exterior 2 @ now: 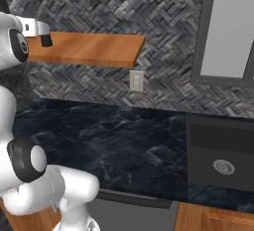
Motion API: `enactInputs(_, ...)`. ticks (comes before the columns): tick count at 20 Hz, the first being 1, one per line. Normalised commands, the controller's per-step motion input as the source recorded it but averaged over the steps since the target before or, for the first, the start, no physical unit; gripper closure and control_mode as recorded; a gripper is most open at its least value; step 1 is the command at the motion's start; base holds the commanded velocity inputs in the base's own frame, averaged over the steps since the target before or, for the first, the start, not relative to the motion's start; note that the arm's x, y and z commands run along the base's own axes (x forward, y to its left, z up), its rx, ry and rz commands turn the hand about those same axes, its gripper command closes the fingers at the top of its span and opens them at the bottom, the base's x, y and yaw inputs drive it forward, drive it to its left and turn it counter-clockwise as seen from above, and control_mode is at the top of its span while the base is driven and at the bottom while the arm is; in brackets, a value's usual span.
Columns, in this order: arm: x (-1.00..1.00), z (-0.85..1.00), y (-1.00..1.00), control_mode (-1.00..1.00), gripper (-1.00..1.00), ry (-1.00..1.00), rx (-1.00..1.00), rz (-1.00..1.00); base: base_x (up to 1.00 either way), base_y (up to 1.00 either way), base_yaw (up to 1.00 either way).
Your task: Collect the turmeric, mayonnaise, and shaker from the cabinet and place them next to the stove.
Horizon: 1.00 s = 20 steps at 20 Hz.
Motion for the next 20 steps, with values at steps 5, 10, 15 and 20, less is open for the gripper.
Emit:
enactInputs(5,0.4,0.0,0.01,-1.0,-1.0,0.0,0.0,0.0,0.0,0.0,0.0)
enactInputs(10,0.39,-0.01,0.05,-1.0,-1.0,0.02,0.0,0.0,0.0,0.0,0.0)
enactInputs(15,0.28,-0.09,0.09,-1.0,-1.0,0.04,0.0,0.0,0.0,0.0,0.0)
enactInputs(20,0.23,-0.09,0.15,-1.0,-1.0,0.05,0.0,0.0,0.0,0.0,0.0)
